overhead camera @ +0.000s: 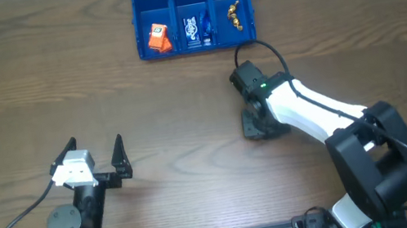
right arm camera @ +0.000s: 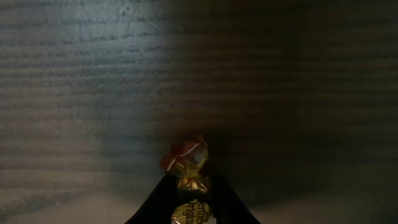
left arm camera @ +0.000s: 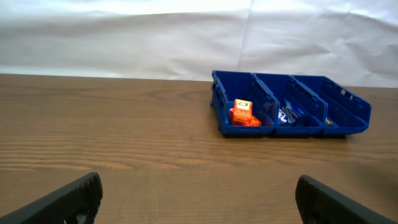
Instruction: Sort Candies Into Trays
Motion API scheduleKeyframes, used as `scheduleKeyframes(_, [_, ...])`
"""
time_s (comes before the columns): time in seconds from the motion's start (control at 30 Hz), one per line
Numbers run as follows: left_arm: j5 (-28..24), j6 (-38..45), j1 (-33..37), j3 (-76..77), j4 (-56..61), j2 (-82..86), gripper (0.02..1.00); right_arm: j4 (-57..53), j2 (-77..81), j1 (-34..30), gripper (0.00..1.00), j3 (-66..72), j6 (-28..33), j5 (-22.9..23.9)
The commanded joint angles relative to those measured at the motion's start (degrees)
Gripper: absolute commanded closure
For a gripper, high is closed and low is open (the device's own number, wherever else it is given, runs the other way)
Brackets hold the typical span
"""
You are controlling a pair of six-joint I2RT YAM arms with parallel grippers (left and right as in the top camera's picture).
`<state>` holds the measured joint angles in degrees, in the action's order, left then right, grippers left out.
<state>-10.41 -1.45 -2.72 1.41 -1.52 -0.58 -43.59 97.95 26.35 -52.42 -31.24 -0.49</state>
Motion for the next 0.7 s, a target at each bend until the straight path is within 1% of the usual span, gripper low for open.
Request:
scheduleKeyframes(0.03, [-1.05,0.2,0.24,-1.14,-1.86,0.33,0.02,-4.96,-2.99,0.59,0.873,-6.62,0.0,0.44])
scheduleKeyframes(0.1, [-1.05,0.2,0.24,-1.14,-1.86,0.33,0.02,-8.35,-3.43,0.59,0.873,-11.76,0.22,2.62])
scheduleKeyframes(0.13, [-1.05,0.2,0.24,-1.14,-1.86,0.33,0.02,-10.84,-3.43,0.59,0.871,-16.04,0.55,4.55])
scheduleKeyframes(0.27, [-1.05,0.2,0.24,-1.14,-1.84,0.33,0.02,-14.84,-1.33,-0.39,0.849,-31.23,6.23,7.13])
scheduleKeyframes(0.43, [-1.05,0.2,0.24,-1.14,-1.84,0.33,0.02,-18.47,8.85,-4.15,0.86,-51.91,6.62,13.07])
scheduleKeyframes(0.5, [-1.05,0.2,0.24,-1.14,-1.86,0.33,0.02,-17.77,13.81,-5.29,0.86,-59.06,8.37,14.08])
scheduleKeyframes(0.57, [-1.05,0.22,0.24,-1.14,-1.86,0.33,0.02,-16.09,20.2,-6.58,0.855,-66.47,10.95,14.01])
scheduleKeyframes(0.6, [-1.05,0.2,0.24,-1.14,-1.86,0.33,0.02,-15.52,22.38,-7.08,0.853,-68.76,11.93,13.97])
scheduleKeyframes(0.7, [-1.05,0.2,0.24,-1.14,-1.86,0.33,0.02,-12.13,28.06,-8.5,0.833,-71.95,12.28,13.99])
